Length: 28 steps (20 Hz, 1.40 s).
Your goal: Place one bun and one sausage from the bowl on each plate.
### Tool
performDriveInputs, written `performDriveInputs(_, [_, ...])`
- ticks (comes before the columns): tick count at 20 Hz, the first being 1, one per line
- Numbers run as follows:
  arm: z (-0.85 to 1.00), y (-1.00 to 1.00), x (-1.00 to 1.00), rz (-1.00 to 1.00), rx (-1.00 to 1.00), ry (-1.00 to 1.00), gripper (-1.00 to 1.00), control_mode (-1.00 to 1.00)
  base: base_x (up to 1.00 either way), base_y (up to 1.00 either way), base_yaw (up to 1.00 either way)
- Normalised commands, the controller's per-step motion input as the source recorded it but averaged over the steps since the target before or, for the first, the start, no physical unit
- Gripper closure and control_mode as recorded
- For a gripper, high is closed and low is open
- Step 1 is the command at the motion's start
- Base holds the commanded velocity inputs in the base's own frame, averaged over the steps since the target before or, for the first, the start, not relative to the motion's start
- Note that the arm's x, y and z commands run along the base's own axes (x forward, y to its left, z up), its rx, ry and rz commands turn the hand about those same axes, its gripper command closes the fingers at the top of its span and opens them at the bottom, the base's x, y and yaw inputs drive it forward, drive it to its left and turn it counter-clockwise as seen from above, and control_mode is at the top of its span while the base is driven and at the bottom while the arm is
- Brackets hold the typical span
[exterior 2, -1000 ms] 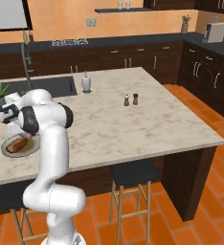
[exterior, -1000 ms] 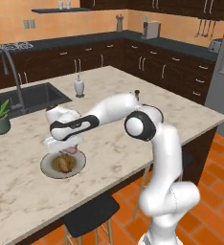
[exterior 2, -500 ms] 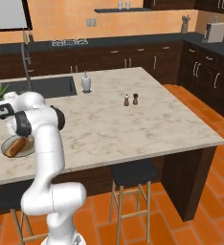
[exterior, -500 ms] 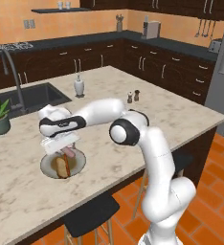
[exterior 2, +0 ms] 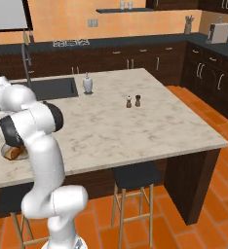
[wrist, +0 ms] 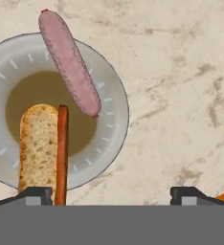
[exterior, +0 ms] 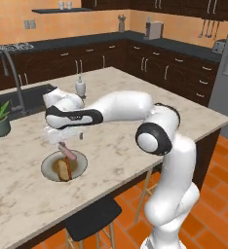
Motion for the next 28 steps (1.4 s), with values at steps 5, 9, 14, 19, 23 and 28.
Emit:
performDriveInputs(5, [1.00,-0.86,-1.00,0.00,0.32,-0.57,-1.00,-1.00,0.00,0.00,0.00])
performDriveInputs(9, [0.61,-0.90,-1.00,0.00,0.20,-0.64,-1.00,-1.00,0.00,0.00,0.00])
performDriveInputs(14, [0.03,-1.00,-1.00,-0.04,0.15,-0.45,-1.00,-1.00,0.00,0.00,0.00])
performDriveInputs(19, [0.04,-0.36,-0.59,-0.09,0.09,-0.27,-1.00,-1.00,0.00,0.00,0.00])
performDriveInputs(23, [0.43,0.00,-1.00,0.00,-0.03,-0.97,-1.00,-1.00,0.00,0.00,0.00])
performDriveInputs(28, [0.83,0.04,-0.97,0.00,-0.05,-0.70,-1.00,-1.00,0.00,0.00,0.00])
